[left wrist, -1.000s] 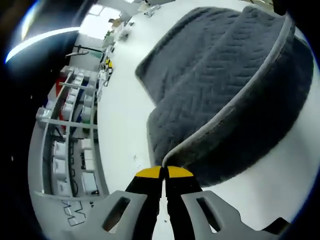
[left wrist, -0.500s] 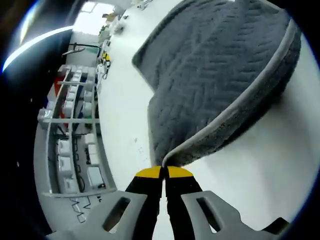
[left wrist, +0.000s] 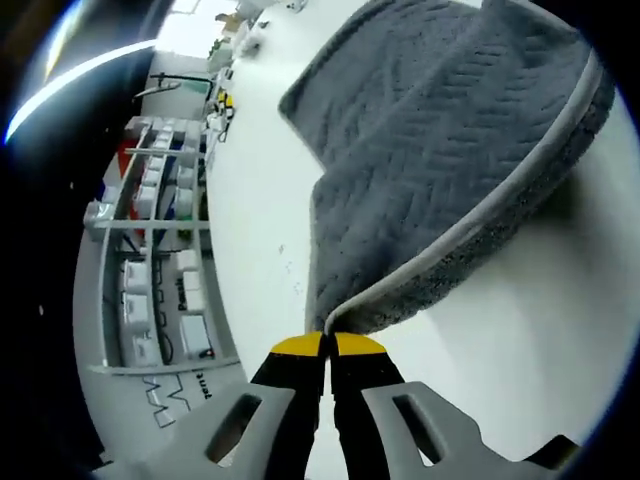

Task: Open the folded towel by lifting each exposed corner and separating the folded layers until the towel lies flat within the target outline without major curled edges

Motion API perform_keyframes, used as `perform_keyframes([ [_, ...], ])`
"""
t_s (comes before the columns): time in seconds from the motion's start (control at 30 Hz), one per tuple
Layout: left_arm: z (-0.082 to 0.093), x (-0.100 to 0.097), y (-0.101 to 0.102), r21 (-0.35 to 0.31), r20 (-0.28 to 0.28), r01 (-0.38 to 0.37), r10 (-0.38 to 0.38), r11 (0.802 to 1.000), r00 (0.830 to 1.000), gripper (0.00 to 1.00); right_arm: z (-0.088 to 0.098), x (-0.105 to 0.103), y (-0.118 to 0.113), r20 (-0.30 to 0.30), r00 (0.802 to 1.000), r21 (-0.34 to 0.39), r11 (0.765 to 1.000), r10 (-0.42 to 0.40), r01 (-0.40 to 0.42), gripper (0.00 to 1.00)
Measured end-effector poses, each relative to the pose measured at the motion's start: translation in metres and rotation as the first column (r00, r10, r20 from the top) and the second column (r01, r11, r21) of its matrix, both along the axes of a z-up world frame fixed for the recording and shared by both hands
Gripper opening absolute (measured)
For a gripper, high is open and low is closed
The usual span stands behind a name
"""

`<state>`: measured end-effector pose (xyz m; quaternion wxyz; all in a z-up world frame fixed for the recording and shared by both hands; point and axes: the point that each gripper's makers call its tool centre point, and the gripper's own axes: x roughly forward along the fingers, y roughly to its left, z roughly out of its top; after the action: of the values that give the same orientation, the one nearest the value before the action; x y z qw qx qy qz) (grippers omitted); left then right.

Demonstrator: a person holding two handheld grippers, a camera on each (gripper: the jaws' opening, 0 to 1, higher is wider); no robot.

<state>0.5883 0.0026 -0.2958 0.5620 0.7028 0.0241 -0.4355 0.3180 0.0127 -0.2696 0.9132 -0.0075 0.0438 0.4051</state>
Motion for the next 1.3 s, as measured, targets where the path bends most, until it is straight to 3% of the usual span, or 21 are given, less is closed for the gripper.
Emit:
perform_keyframes([
  [0.23, 0.001, -0.002, 0.022, 0.025, -0.001, -0.02, 0.02, 0.999, 1.0, 0.01, 0.006, -0.001, 0.009, 0.017, 1.0, -0.003, 1.0, 0.013, -0.013, 0.0],
  [0.5, -0.002, -0.006, 0.046, 0.04, -0.004, -0.037, 0.038, 0.998, 0.999, 0.01, 0.002, -0.004, 0.032, 0.063, 0.997, -0.083, 0.996, 0.045, -0.039, 0.0],
  [0.9, -0.002, -0.01, 0.078, 0.039, 0.004, -0.058, 0.057, 0.998, 0.998, 0.01, 0.013, -0.006, 0.069, 0.104, 0.99, -0.077, 0.993, 0.099, -0.092, 0.0],
  [1.07, 0.003, -0.011, 0.09, 0.016, 0.006, -0.072, 0.072, 0.997, 0.997, 0.01, 0.014, -0.002, 0.07, 0.109, 0.989, -0.09, 0.992, 0.099, -0.089, 0.0],
  [1.3, -0.005, -0.012, 0.112, 0.026, 0.0, -0.093, 0.093, 0.995, 0.996, 0.01, 0.009, -0.004, 0.062, 0.084, 0.992, -0.076, 0.993, 0.098, -0.091, 0.0],
])
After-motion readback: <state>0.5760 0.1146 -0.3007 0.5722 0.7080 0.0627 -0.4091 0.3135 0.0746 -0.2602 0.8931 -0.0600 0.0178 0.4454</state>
